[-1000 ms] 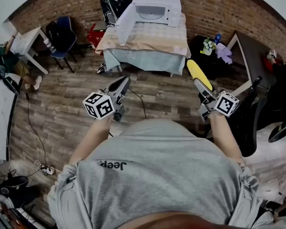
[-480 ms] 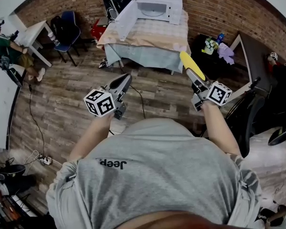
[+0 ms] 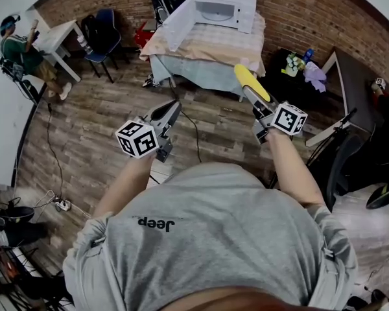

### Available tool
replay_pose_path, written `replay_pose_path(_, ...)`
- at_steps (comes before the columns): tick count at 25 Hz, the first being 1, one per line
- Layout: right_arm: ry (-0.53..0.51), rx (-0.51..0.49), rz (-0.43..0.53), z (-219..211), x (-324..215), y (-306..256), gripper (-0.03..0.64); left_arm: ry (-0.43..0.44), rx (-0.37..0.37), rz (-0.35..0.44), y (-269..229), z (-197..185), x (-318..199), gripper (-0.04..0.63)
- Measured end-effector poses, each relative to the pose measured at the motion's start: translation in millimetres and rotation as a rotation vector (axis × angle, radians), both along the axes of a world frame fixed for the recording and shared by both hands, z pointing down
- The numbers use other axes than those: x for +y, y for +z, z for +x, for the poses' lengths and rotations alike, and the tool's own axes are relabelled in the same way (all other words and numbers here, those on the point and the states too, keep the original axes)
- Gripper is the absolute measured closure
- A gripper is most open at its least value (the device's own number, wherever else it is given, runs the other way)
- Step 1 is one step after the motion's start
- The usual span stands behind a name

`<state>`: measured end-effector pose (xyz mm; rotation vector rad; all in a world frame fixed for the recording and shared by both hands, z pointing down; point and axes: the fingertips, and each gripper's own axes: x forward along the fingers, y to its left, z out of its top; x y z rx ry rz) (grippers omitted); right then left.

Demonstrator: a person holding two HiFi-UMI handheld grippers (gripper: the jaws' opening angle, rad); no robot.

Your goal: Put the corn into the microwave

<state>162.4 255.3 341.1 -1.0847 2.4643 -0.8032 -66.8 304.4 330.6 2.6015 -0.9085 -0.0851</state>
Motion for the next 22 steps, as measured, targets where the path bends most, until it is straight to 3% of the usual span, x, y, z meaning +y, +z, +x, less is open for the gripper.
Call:
replay_pose_path(5,-0.017,-0.028,0.006,-6,-1,5,0.351,0.009,-0.01,-0.009,11,0,0,0.572)
replay_pose_path(10,-0.008,-0.009,0.021,-11,-16,9,0.351,0.041,0.01,-0.029,23,-6,-31,0.572)
replay_pose_path(22,0.137,0.028,0.022,-46,-135,1,0.351,0.188,0.05,0.003,17,-54,-192,0.572)
